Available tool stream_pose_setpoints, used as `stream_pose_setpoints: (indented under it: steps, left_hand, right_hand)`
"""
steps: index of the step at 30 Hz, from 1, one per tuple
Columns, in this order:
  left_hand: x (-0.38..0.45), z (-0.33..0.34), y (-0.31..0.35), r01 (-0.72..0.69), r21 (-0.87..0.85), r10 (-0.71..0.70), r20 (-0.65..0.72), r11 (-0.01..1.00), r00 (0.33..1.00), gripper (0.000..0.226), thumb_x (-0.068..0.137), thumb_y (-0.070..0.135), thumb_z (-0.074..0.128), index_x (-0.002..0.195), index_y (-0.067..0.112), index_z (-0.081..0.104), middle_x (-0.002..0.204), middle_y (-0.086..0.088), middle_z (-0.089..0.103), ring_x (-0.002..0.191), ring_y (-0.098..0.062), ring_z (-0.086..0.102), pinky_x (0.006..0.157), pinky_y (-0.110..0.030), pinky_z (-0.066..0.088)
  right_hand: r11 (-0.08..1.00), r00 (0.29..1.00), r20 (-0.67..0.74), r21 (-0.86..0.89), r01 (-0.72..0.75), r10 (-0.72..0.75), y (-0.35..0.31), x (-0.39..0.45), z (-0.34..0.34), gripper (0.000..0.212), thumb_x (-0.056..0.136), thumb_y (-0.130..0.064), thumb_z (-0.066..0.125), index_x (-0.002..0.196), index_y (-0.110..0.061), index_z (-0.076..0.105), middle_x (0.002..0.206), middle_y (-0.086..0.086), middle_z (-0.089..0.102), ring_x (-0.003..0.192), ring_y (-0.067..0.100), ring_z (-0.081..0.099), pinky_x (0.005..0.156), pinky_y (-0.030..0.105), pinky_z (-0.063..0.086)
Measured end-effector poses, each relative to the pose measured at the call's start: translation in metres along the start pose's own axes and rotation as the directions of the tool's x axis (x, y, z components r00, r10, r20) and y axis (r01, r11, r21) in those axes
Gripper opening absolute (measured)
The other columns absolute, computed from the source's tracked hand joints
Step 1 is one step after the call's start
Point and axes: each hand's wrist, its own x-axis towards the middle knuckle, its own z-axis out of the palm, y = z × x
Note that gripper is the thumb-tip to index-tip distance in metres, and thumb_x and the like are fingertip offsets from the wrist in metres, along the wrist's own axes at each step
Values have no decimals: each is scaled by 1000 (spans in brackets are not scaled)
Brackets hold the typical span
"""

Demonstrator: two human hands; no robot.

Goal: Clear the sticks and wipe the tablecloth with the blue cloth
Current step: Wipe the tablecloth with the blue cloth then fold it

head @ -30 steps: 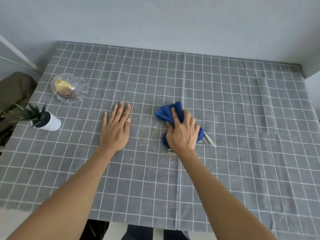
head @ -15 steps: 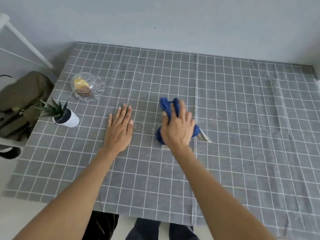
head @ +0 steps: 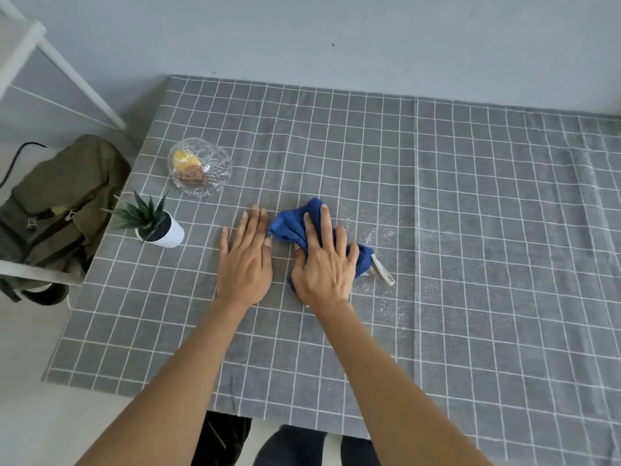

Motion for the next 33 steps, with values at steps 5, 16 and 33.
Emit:
stream_pose_setpoints:
  steps: [5,16,33]
  left_hand:
    - [1,1,-3,13,30,-14,48,999,999,56,97,37,0,151,23,-3,159,7,-5,146,-11,-7,119,-46,-4]
    - [0,-3,-8,-52,-28,55,107,998,993,60,95,41,-4,151,20,-5,159,4,-8,145,-11,-12,119,-43,-6]
    - [-15,-8,-30,-41,43,39,52,998,998,58,96,36,2,152,20,5,159,6,0,146,-10,-4,119,-44,-3]
  right_hand:
    - [978,985,-49,-126,-168,163,37,-1,-17,65,85,-30,45,148,-26,28,158,-7,9,104,21,37,80,37,26]
    - [901,903,-102,-81,-425,417,93,-5,-49,53,95,-35,35,146,-20,32,157,-6,11,114,27,34,91,43,27]
    - [997,997,12,-5,-77,77,-17,-20,0,65,83,-29,48,146,-19,33,157,-6,17,110,23,41,85,39,32]
